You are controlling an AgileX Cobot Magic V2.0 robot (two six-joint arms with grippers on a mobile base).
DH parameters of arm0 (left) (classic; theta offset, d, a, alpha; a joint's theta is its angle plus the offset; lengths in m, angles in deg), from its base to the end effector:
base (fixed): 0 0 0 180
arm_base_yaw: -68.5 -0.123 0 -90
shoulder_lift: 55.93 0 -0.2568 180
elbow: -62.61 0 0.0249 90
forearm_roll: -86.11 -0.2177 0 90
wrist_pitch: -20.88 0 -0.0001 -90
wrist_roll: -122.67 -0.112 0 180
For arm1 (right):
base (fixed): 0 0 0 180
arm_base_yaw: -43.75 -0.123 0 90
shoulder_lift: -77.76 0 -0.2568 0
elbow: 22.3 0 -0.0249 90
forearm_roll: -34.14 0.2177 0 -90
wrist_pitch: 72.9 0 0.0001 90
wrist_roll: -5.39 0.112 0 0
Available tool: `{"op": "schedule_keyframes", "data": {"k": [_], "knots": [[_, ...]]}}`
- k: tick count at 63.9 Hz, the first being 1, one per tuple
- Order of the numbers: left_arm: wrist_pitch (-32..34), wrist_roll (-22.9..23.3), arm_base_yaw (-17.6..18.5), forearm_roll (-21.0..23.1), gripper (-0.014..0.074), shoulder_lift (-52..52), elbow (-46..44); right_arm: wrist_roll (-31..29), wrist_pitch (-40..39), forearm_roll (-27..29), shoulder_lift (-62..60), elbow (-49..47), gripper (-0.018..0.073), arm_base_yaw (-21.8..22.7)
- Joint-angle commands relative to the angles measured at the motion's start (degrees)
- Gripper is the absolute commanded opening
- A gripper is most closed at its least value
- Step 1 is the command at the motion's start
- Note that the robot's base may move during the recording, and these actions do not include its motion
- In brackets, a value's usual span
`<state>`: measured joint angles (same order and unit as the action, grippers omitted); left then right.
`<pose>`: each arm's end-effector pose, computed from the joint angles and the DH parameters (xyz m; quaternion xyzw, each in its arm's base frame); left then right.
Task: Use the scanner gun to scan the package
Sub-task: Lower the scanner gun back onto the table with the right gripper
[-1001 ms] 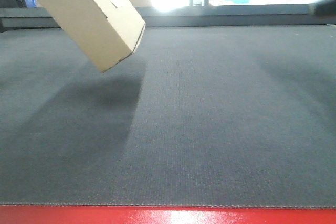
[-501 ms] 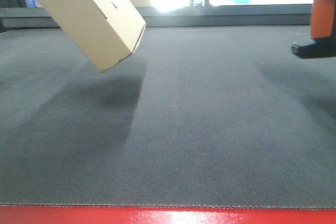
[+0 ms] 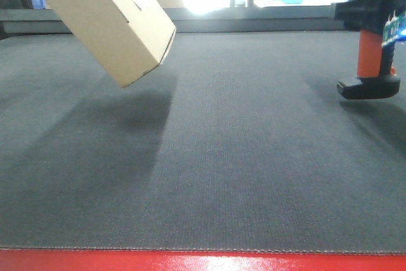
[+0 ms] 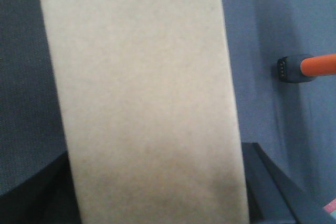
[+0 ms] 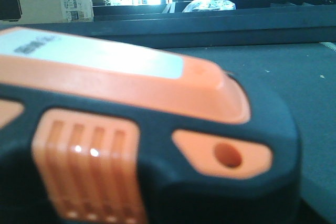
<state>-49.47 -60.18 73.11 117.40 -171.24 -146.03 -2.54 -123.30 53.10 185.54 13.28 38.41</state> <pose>0.3628 -0.0842 0.3048 0.0232 0.9441 -0.2699 0.1877 0.3376 0.0034 0.1990 0.0798 0.7293 -0.0351 0.6786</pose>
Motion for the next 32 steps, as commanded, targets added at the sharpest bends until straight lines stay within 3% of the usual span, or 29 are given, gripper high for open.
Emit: {"op": "schedule_keyframes", "data": {"k": [1,16,32], "knots": [[0.4,-0.1,0.4,0.9,-0.0111,0.8,-0.2,0.5,-5.1,-1.2,0.1,-0.2,-0.0156,0.2],[0.4,-0.1,0.4,0.9,-0.0111,0.8,-0.2,0.5,-4.0,-1.4,0.2,-0.2,-0.0156,0.2],[0.4,-0.1,0.4,0.9,-0.0111,0.8,-0.2,0.5,-0.1,-5.7,0.2,-0.2,-0.0156,0.2]]}}
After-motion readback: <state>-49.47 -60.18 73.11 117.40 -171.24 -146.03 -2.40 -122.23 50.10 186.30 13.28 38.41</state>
